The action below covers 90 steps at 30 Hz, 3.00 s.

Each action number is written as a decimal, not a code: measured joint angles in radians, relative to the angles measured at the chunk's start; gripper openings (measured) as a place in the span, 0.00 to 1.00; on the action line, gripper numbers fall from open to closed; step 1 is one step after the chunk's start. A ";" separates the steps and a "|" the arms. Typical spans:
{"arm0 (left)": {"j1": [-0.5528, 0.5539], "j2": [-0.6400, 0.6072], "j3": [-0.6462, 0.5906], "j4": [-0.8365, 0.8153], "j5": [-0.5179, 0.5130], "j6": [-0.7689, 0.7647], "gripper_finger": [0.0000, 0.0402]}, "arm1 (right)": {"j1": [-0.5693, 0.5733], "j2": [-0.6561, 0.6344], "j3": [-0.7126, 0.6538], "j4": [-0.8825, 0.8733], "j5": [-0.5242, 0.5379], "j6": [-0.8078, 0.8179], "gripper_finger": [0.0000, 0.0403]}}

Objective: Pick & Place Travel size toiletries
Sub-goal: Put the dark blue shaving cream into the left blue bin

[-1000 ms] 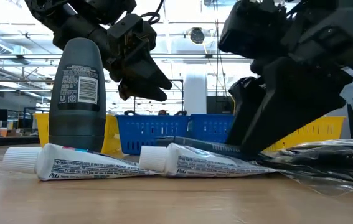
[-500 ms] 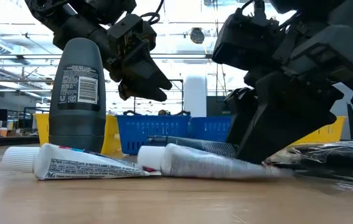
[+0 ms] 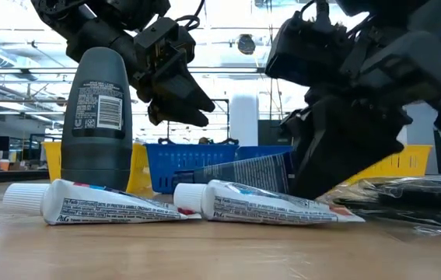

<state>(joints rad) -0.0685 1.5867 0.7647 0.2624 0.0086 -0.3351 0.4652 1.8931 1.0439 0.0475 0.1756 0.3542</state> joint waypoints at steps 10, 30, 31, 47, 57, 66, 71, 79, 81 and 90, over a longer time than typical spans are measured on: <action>0.000 0.000 0.000 0.000 0.000 0.000 0.53 | 0.001 -0.027 0.000 0.009 -0.019 -0.026 0.01; 0.000 0.000 0.000 0.136 0.000 0.000 0.53 | 0.002 -0.246 0.001 -0.133 0.155 -0.096 0.00; 0.000 0.000 0.000 0.153 0.000 0.000 0.53 | 0.002 -0.266 0.001 -0.151 0.171 -0.106 0.00; -0.011 0.000 0.000 0.282 0.017 0.059 0.53 | -0.007 -0.490 0.002 -0.251 0.453 -0.225 0.00; -0.033 0.000 0.000 0.451 0.021 0.133 0.53 | -0.034 -0.492 0.002 -0.266 0.457 -0.233 0.00; -0.033 0.000 0.000 0.469 0.028 0.150 0.53 | -0.034 -0.492 0.002 -0.268 0.456 -0.236 0.00; -0.032 0.000 0.000 0.485 0.070 0.150 0.53 | -0.034 -0.492 0.002 -0.270 0.455 -0.236 0.00; -0.032 0.000 0.000 0.493 0.093 0.160 0.50 | -0.034 -0.492 0.002 -0.271 0.451 -0.236 0.00; -0.032 0.000 0.000 0.493 0.109 0.169 0.44 | -0.034 -0.492 0.002 -0.270 0.449 -0.236 0.00; -0.032 0.000 0.000 0.492 0.132 0.176 0.26 | -0.034 -0.492 0.002 -0.270 0.445 -0.236 0.00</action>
<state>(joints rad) -0.1002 1.5871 0.7647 0.7541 0.1403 -0.1593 0.4313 1.4010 1.0454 -0.2226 0.6205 0.1181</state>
